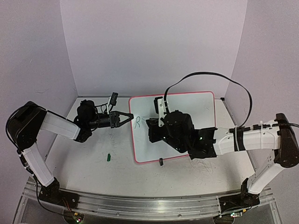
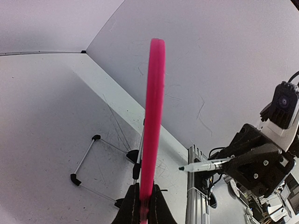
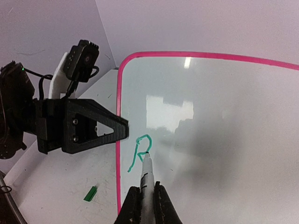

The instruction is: Write a sentence on the whiteboard

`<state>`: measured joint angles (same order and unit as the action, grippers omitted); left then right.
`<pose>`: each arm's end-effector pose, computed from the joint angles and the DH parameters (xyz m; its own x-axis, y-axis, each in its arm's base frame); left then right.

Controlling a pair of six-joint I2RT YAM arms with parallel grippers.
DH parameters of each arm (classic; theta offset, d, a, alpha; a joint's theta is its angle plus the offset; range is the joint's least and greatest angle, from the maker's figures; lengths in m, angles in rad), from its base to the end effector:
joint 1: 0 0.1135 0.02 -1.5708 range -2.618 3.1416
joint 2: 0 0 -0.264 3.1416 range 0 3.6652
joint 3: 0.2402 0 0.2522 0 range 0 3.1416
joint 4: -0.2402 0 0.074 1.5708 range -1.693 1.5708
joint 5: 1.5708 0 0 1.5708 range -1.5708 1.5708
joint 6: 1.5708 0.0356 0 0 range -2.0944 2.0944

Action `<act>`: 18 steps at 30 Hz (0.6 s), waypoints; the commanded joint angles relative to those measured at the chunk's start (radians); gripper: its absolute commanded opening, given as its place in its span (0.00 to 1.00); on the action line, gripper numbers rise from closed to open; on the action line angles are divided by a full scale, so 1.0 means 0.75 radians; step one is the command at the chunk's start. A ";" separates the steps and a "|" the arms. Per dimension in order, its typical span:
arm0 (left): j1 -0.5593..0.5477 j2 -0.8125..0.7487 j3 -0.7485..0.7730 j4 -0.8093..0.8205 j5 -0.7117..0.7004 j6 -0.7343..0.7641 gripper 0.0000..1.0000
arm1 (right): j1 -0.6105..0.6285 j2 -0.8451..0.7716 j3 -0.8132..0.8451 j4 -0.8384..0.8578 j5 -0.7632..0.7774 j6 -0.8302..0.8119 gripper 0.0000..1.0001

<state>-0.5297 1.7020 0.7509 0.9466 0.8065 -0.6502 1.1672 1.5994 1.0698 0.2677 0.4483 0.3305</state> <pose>0.2841 -0.1961 0.2102 -0.5918 -0.1389 -0.7940 0.7718 0.1864 -0.6079 0.1602 0.3358 0.2780 -0.3118 0.0146 -0.9500 -0.5954 0.7762 0.2073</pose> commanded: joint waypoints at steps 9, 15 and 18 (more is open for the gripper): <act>0.003 -0.071 0.004 0.040 0.028 -0.035 0.00 | -0.022 0.061 0.089 0.060 0.055 -0.087 0.00; 0.003 -0.065 0.011 0.037 0.035 -0.035 0.00 | -0.027 0.086 0.101 0.060 0.066 -0.089 0.00; 0.003 -0.067 0.012 0.035 0.036 -0.035 0.00 | -0.029 0.092 0.105 0.060 0.071 -0.094 0.00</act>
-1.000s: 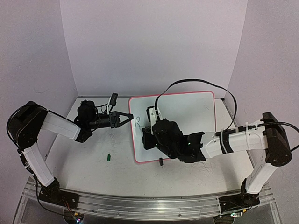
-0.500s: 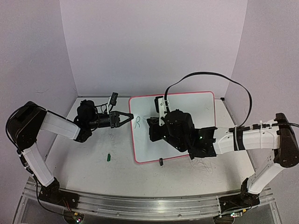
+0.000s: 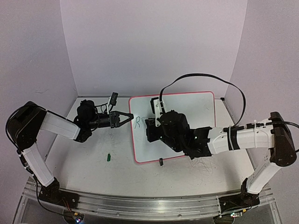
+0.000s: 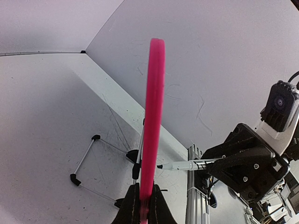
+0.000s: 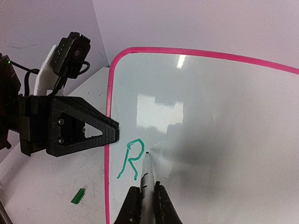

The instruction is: Write a sentence on the whiteboard

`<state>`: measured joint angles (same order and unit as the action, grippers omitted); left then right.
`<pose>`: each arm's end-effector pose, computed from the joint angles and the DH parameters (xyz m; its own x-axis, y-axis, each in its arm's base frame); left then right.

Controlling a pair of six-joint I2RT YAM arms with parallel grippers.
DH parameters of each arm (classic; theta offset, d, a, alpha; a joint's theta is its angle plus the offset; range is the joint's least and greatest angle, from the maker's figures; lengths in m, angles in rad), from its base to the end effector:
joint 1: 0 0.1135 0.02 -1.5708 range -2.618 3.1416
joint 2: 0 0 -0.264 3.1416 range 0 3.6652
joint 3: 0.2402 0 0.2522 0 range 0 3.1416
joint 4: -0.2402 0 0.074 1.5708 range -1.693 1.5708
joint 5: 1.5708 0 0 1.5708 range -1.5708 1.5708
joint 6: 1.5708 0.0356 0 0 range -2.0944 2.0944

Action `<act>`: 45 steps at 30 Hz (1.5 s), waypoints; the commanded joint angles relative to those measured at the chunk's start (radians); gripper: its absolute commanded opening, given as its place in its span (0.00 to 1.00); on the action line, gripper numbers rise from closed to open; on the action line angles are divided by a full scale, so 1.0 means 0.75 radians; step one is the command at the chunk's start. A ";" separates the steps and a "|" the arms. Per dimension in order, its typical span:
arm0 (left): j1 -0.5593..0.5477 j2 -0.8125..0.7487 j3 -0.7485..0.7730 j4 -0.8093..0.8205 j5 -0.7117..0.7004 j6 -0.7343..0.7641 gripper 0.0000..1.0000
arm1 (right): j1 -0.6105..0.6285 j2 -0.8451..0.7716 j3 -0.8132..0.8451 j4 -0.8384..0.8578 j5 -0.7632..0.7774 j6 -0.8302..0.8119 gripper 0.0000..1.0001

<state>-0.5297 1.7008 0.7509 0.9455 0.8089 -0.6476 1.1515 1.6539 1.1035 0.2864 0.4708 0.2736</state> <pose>0.2839 -0.1961 0.2105 -0.5901 -0.1370 -0.7956 0.7738 0.1849 -0.6058 0.1711 0.3443 0.2720 -0.2741 -0.0234 -0.9614 -0.5834 0.7988 0.1469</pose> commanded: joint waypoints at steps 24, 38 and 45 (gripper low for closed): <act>0.002 -0.075 0.012 0.030 0.026 -0.036 0.00 | -0.003 -0.001 0.055 -0.004 0.046 -0.006 0.00; 0.002 -0.073 0.002 0.024 0.018 -0.025 0.00 | 0.009 -0.006 0.001 0.045 -0.010 0.009 0.00; 0.003 -0.076 0.005 0.019 0.021 -0.027 0.00 | 0.009 0.019 0.013 0.056 0.007 0.000 0.00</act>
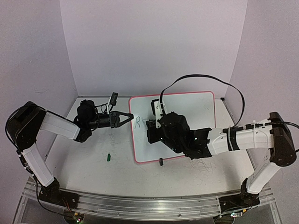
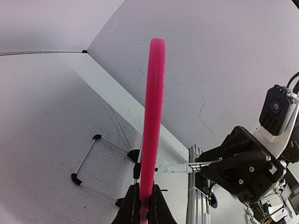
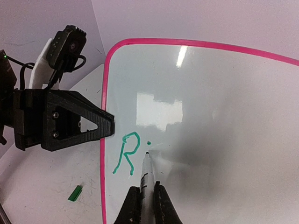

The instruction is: Write a sentence on the whiteboard

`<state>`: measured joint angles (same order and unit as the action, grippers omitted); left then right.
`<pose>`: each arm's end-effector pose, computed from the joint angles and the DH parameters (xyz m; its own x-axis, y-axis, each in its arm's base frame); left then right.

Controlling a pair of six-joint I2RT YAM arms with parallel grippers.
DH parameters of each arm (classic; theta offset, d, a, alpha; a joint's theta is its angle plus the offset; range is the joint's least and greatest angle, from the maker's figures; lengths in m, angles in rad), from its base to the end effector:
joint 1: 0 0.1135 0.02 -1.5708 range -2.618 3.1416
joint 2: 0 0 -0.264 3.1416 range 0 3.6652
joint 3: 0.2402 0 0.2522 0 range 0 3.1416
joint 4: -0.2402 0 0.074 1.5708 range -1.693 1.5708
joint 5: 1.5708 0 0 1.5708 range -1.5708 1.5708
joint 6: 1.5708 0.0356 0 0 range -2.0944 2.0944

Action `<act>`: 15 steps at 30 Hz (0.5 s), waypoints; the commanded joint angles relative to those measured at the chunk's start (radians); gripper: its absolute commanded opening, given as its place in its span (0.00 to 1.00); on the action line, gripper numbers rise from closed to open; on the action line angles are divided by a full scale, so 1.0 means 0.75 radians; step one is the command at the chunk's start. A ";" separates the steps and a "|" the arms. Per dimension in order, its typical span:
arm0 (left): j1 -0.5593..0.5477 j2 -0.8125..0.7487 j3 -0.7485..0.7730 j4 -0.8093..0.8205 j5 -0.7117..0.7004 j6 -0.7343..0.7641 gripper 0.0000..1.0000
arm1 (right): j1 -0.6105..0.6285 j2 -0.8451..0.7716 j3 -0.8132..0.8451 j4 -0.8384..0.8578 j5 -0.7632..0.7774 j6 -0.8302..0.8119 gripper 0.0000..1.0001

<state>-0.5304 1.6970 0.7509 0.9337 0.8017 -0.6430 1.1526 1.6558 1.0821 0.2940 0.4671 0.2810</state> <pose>0.2837 -0.1960 0.2106 -0.5911 -0.1368 -0.7949 0.7712 0.1930 -0.6067 0.1699 0.3429 0.2648 -0.2852 -0.0321 -0.9579 -0.5840 0.7983 0.1471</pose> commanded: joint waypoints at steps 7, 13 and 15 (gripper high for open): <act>0.003 -0.074 0.007 0.031 0.034 -0.030 0.00 | 0.007 0.022 0.048 0.051 0.026 -0.018 0.00; 0.003 -0.079 0.007 0.030 0.034 -0.031 0.00 | 0.007 0.040 0.059 0.051 0.043 -0.025 0.00; 0.003 -0.082 0.007 0.030 0.034 -0.029 0.00 | 0.008 0.044 0.059 0.046 0.052 -0.026 0.00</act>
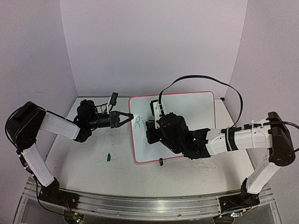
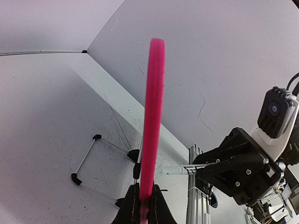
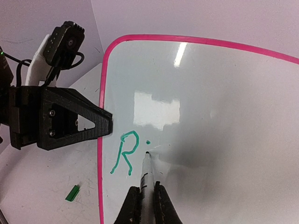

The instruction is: Write a sentence on the whiteboard

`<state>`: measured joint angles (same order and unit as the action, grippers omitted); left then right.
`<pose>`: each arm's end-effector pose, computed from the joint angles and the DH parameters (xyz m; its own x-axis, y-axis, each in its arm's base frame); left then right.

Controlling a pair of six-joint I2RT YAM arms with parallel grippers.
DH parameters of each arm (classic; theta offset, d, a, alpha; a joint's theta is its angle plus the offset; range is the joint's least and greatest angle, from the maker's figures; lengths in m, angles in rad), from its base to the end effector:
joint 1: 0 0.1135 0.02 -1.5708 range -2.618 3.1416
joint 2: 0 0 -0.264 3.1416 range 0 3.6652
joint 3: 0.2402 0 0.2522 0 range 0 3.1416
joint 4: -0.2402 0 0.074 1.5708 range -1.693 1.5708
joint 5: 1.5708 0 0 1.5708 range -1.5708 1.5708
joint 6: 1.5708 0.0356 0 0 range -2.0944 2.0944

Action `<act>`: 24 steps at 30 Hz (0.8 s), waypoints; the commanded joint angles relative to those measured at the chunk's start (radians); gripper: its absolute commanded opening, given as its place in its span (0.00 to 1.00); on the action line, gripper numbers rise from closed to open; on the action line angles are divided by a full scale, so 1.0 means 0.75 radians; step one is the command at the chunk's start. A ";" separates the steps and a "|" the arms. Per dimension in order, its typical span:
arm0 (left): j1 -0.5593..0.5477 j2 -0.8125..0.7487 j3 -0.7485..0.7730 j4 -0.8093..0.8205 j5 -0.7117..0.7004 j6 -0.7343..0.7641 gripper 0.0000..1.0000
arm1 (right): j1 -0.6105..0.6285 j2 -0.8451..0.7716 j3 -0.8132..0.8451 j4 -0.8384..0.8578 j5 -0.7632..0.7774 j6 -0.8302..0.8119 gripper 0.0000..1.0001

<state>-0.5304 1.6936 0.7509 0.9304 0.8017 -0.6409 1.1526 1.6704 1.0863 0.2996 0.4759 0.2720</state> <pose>0.2834 -0.1959 0.2113 -0.5894 -0.1364 -0.7962 0.7725 0.1932 -0.6050 0.1713 0.3453 0.2615 -0.2800 -0.0421 -0.9591 -0.5798 0.8037 0.1340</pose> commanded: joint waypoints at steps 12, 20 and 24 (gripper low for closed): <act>0.003 -0.073 0.014 0.032 0.036 -0.032 0.00 | 0.010 0.021 0.036 -0.023 0.075 0.006 0.00; 0.004 -0.071 0.019 0.032 0.038 -0.033 0.00 | 0.019 0.009 0.003 -0.045 0.067 0.034 0.00; 0.004 -0.074 0.017 0.032 0.038 -0.033 0.00 | 0.025 0.011 -0.009 -0.052 0.063 0.046 0.00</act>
<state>-0.5304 1.6894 0.7509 0.9169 0.8013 -0.6333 1.1645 1.6764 1.0863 0.2755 0.5045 0.2877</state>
